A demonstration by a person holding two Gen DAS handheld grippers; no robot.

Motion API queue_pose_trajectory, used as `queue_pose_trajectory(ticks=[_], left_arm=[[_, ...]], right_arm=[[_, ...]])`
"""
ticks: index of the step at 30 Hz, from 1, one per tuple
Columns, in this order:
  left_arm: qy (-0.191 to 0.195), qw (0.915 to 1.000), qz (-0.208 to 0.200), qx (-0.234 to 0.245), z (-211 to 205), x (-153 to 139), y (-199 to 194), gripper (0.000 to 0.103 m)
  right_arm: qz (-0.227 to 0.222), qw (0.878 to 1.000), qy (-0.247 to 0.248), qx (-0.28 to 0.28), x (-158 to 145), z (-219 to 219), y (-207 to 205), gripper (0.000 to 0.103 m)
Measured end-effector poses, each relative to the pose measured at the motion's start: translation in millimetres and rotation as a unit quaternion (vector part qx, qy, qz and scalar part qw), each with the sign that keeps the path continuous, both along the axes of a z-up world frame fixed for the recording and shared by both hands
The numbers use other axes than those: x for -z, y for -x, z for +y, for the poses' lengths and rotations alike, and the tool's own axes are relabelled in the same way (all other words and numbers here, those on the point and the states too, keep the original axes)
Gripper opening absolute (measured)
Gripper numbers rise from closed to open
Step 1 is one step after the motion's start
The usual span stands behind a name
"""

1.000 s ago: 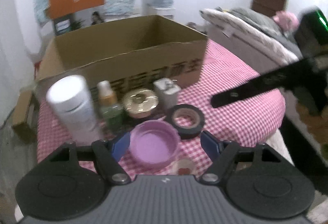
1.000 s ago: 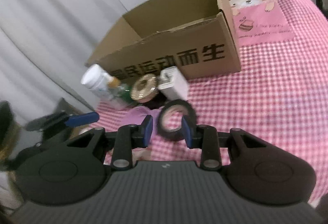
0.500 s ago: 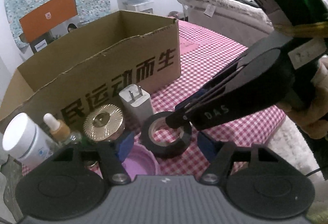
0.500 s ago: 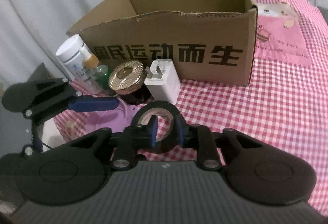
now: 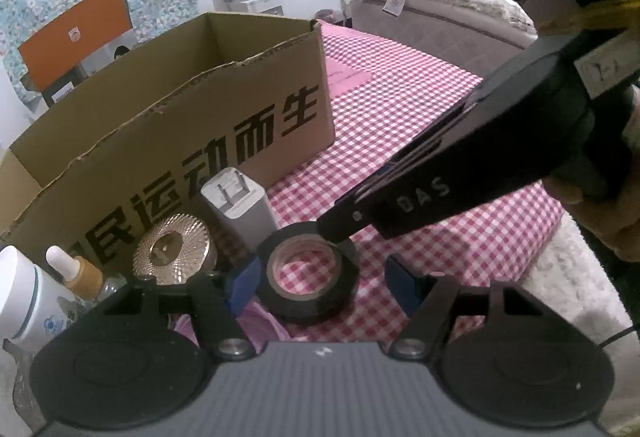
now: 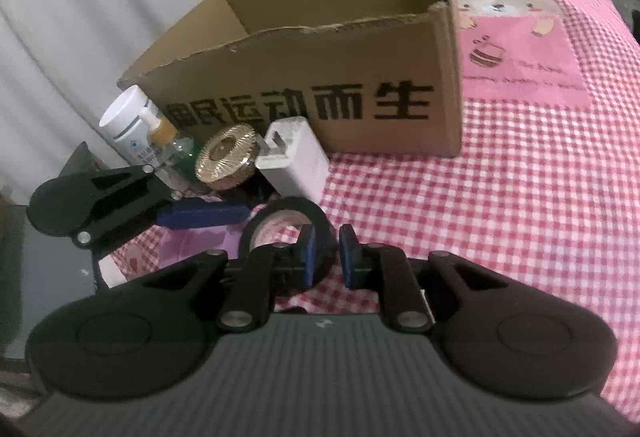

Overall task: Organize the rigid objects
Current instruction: 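Lower the right gripper onto the black tape roll and grasp it, then carry the black tape roll into the box and open the right gripper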

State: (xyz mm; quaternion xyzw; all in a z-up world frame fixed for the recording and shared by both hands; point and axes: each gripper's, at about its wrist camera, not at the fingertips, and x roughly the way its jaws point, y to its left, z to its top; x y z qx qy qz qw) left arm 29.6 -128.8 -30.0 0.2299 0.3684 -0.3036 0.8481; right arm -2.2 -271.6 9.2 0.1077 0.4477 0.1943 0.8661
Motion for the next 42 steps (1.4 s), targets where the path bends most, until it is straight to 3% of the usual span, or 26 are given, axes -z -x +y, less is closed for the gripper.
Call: queue_pose_trajectory(ticks=[8,18,33,42], left_arm=[[-0.007,0.9999,0.008,-0.004,-1,6,-5,0.07],[-0.009,0.9997,0.017,0.018,-23,13,-9,0.071],[0.01,0.9996,0.026,0.007,-28,14,-14,0.068],[0.035,0.9994,-0.005,0.007,-21,-16,-4,0.068]], right_arm=[[-0.012,0.997,0.058,-0.039,7,22,-7,0.021],[0.013,0.999,0.027,0.02,4,-10,2,0.019],[0.017,0.999,-0.001,0.036,6,-15,6,0.018],[-0.016,0.999,0.003,0.049,-16,-17,16,0.018]])
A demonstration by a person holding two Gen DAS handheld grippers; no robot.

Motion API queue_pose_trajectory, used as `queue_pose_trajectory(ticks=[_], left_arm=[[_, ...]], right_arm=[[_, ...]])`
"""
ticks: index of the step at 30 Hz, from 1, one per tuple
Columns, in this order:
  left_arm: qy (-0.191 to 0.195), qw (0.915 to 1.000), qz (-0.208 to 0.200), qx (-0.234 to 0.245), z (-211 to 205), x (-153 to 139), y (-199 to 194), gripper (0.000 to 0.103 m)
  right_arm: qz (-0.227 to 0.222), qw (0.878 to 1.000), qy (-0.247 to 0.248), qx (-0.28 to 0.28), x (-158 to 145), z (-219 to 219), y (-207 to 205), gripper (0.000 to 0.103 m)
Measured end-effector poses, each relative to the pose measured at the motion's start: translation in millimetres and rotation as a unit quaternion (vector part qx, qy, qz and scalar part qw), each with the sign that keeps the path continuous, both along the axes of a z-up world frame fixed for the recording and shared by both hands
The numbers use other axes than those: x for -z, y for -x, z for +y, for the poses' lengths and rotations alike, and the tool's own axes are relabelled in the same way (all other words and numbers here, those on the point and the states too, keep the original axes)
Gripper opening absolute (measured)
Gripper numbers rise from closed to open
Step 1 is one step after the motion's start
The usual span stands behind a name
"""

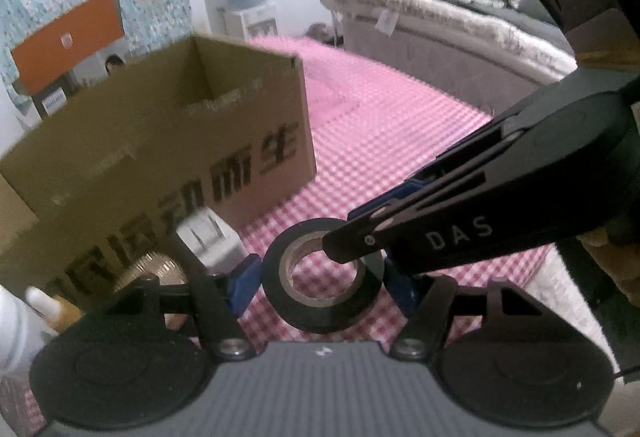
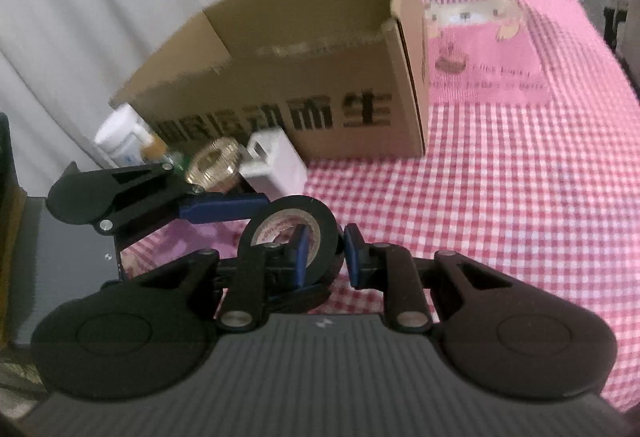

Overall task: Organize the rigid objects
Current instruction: 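Carry the black tape roll into the box and open the right gripper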

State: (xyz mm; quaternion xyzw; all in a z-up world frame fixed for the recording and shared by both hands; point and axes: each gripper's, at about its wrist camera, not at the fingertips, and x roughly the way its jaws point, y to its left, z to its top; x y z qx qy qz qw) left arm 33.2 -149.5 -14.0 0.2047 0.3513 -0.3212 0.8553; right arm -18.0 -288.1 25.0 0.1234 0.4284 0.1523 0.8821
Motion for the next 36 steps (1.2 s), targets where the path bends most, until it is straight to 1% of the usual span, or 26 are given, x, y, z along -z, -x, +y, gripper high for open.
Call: queue_pose_trajectory(ticks=[2,5,9,13,15,16,18,20,22,27,30,32,34,35,36], left_arm=[[0.008,0.9998,-0.017,0.0,3,-14,4,0.068],[0.03,0.9987,-0.041,-0.007,12,-38,8,0.068],[0.054,0.9948,-0.081,-0.028,28,-74,8,0.068],[0.065,0.9892,-0.114,-0.065,47,-106,-5,0.068],[0.067,0.987,-0.116,-0.087,57,-119,-19,0.068],[0.067,0.9862,-0.114,-0.1,63,-125,-28,0.068],[0.062,0.9854,-0.108,-0.116,73,-131,-46,0.068],[0.049,0.9859,-0.092,-0.131,82,-133,-68,0.068],[0.03,0.9872,-0.061,-0.144,90,-129,-93,0.068],[0.002,0.9872,0.017,-0.158,112,-104,-145,0.068],[-0.011,0.9846,0.06,-0.164,119,-87,-170,0.068],[-0.023,0.9827,0.082,-0.165,120,-75,-180,0.068],[-0.035,0.9809,0.095,-0.166,122,-66,-185,0.068],[-0.044,0.9801,0.102,-0.165,121,-62,-188,0.068],[-0.049,0.9796,0.106,-0.164,123,-59,-186,0.068]], right_arm=[[-0.022,1.0,0.006,0.002,-14,2,6,0.018],[-0.054,0.998,0.009,0.002,-39,5,11,0.018],[-0.108,0.994,0.012,-0.011,-77,16,11,0.018],[-0.15,0.988,0.009,-0.04,-111,36,-8,0.018],[-0.161,0.985,0.002,-0.058,-125,45,-25,0.018],[-0.16,0.985,-0.006,-0.066,-130,49,-37,0.018],[-0.151,0.985,-0.024,-0.082,-136,59,-62,0.018],[-0.122,0.987,-0.044,-0.097,-135,67,-93,0.018],[-0.078,0.989,-0.064,-0.111,-126,78,-127,0.018],[0.016,0.989,-0.082,-0.122,-93,100,-192,0.018],[0.066,0.986,-0.089,-0.121,-72,110,-220,0.018],[0.092,0.984,-0.091,-0.121,-59,116,-232,0.018],[0.121,0.981,-0.092,-0.123,-46,122,-242,0.018],[0.13,0.98,-0.093,-0.122,-41,126,-239,0.018],[0.143,0.978,-0.094,-0.122,-35,128,-243,0.018]])
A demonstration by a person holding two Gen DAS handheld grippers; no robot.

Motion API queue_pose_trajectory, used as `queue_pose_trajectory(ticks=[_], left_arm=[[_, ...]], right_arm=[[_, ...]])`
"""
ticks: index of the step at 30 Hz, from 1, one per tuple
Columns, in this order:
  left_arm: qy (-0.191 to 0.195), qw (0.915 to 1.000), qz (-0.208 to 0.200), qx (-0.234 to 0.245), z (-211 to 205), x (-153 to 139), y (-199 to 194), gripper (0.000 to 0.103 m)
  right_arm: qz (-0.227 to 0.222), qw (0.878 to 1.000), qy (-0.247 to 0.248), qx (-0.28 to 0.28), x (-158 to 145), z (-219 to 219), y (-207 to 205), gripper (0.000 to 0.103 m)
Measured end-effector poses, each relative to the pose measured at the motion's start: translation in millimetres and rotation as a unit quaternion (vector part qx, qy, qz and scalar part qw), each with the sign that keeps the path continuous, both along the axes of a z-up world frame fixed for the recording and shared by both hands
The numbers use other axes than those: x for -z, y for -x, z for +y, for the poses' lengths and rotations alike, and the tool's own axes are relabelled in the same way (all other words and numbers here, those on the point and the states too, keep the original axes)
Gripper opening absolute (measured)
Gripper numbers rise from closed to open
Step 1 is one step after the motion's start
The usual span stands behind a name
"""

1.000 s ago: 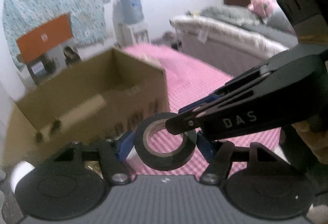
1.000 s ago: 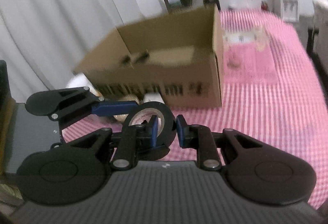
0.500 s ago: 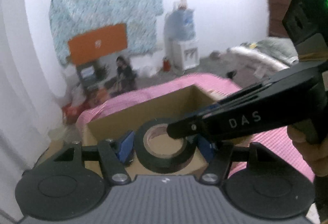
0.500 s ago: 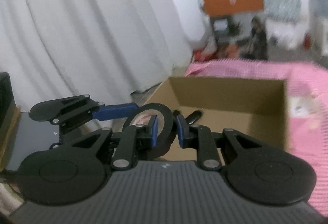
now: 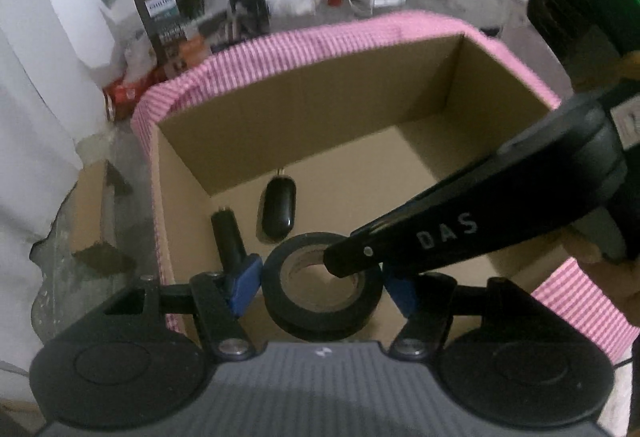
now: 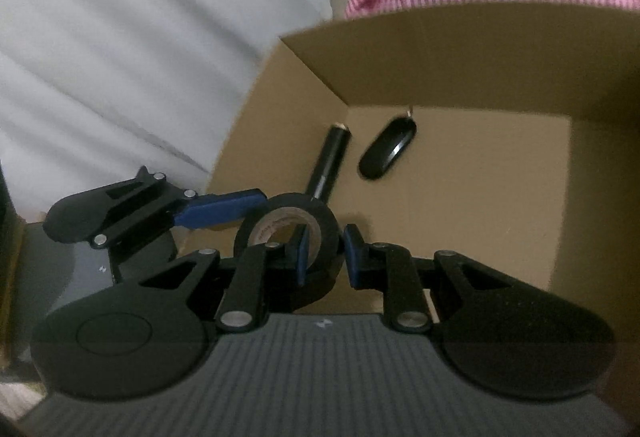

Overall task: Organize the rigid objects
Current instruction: 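Carry the black tape roll into the box and open the right gripper, then move the right gripper out of the box to the lilac lid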

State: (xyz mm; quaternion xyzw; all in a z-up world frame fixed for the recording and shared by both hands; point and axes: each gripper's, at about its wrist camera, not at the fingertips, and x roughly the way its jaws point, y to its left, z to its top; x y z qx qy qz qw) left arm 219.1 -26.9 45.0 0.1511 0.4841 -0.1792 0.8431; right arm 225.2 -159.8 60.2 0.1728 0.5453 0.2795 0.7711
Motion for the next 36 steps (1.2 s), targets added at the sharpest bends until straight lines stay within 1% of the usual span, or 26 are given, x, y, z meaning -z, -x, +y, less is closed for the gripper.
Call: queue_pose_trajectory(ticks=[5,8,11,16,18,21,22,23,24,26,28,30,32,34,36], left_arm=[[-0.015,0.9997,0.019,0.004,-1,11,-4,0.068],[-0.014,0.9997,0.018,0.004,-2,11,-2,0.065],[-0.007,0.9998,0.017,0.004,-1,10,-11,0.065],[0.003,1.0,0.006,-0.002,-1,5,-7,0.066],[0.009,0.9999,-0.004,-0.002,1,-1,-3,0.067],[0.02,0.9994,-0.028,-0.003,3,-16,13,0.071],[0.023,0.999,-0.037,-0.002,4,-22,20,0.071],[0.027,0.9984,-0.049,-0.001,5,-28,27,0.073],[0.029,0.9977,-0.061,0.0,6,-35,35,0.075],[0.037,0.9953,-0.089,0.005,8,-48,55,0.079],[0.047,0.992,-0.117,0.009,10,-61,77,0.084],[0.054,0.9885,-0.141,0.013,12,-70,99,0.089],[0.061,0.9854,-0.158,0.02,13,-74,122,0.093],[0.071,0.9833,-0.166,0.024,13,-74,142,0.096],[0.086,0.9825,-0.164,0.022,14,-67,160,0.098]], right_arm=[[0.038,0.999,0.004,-0.005,20,5,-4,0.018],[0.05,0.999,0.012,-0.004,29,7,-9,0.02],[0.059,0.998,0.006,0.003,34,6,-12,0.02],[0.041,0.999,-0.007,0.017,27,-2,-7,0.02],[0.024,0.999,-0.011,0.022,20,-8,-3,0.02],[-0.009,0.999,-0.023,0.031,1,-20,9,0.021],[-0.019,0.999,-0.027,0.034,-6,-25,15,0.025],[-0.028,0.998,-0.032,0.038,-13,-30,20,0.031],[-0.045,0.997,-0.038,0.042,-22,-37,30,0.035],[-0.074,0.995,-0.043,0.05,-37,-50,49,0.052],[-0.111,0.991,-0.04,0.06,-56,-63,74,0.057],[-0.144,0.986,-0.039,0.069,-71,-75,101,0.064],[-0.174,0.981,-0.042,0.076,-82,-86,128,0.079],[-0.2,0.975,-0.042,0.083,-87,-95,155,0.082],[-0.218,0.97,-0.031,0.099,-84,-103,179,0.083]])
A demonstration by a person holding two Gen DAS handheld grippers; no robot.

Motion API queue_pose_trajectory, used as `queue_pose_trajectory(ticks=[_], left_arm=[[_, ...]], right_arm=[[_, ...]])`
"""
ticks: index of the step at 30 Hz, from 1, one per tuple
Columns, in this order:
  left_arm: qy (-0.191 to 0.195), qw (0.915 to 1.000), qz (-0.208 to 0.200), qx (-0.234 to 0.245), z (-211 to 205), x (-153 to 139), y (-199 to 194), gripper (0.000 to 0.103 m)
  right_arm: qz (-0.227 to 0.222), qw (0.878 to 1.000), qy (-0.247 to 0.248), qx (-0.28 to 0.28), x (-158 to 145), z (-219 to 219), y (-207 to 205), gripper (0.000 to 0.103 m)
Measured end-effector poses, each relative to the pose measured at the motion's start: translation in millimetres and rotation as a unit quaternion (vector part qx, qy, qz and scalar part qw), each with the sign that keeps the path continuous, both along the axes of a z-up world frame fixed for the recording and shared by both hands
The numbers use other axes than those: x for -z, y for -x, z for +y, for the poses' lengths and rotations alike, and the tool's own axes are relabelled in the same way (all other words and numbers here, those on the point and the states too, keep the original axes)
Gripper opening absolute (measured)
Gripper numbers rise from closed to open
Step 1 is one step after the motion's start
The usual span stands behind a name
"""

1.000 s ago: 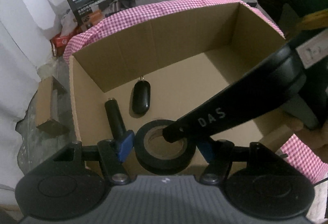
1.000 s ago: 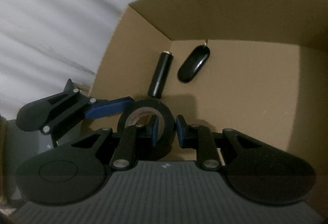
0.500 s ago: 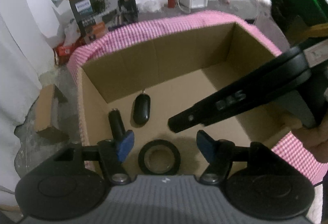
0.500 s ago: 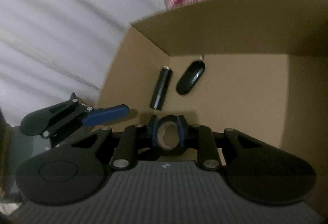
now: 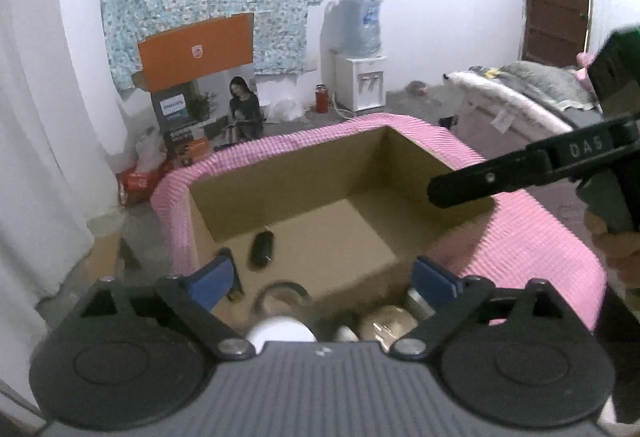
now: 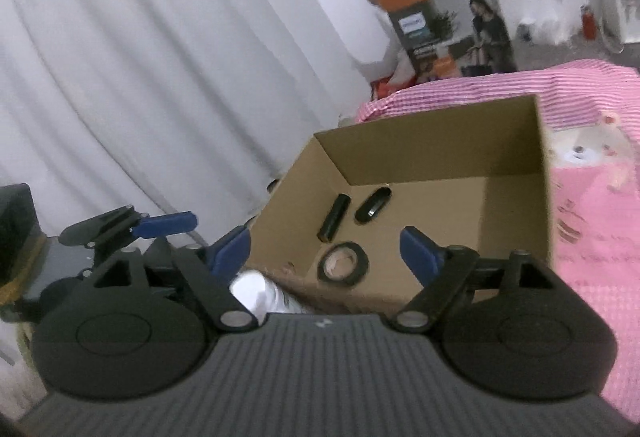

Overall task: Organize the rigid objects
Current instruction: 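Move the right gripper out of the box to the lilac lid, then close the right gripper on the rim of the lilac plastic lid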

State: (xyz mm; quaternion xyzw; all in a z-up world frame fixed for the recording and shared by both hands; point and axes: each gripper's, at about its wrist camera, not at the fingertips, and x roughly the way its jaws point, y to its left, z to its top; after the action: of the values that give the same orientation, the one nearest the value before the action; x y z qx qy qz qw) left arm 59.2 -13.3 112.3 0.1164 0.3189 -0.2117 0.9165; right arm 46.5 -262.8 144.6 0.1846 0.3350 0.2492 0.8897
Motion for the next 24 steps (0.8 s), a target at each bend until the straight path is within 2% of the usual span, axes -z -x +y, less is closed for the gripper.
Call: queue_pose_trajectory(ticks=[5,10,13,16,18,21,23,24], left_arm=[[0.019,0.9996,0.02,0.004,-2,31,33,0.098],[0.024,0.9975,0.062,0.024,-8,72,50,0.098],[-0.001,0.9972,0.072,0.022,-16,96,53,0.098],[-0.041,0.9969,0.063,0.022,-27,116,56,0.097],[-0.059,0.996,0.063,0.024,-31,125,56,0.093],[-0.066,0.995,0.07,0.026,-34,135,54,0.087],[-0.066,0.9948,0.073,0.027,-35,140,53,0.081],[-0.067,0.9947,0.074,0.027,-36,140,52,0.077]], right_arm=[[0.009,0.999,0.008,0.032,33,-4,49,0.083],[0.051,0.998,0.016,0.032,81,15,73,0.083],[0.069,0.997,0.026,0.029,101,30,76,0.083],[0.085,0.996,0.019,0.025,115,42,74,0.081],[0.093,0.995,0.019,0.02,121,46,71,0.077],[0.101,0.994,0.032,0.01,132,55,66,0.063],[0.109,0.993,0.035,0.003,136,56,64,0.045],[0.113,0.993,0.035,0.001,139,58,63,0.043]])
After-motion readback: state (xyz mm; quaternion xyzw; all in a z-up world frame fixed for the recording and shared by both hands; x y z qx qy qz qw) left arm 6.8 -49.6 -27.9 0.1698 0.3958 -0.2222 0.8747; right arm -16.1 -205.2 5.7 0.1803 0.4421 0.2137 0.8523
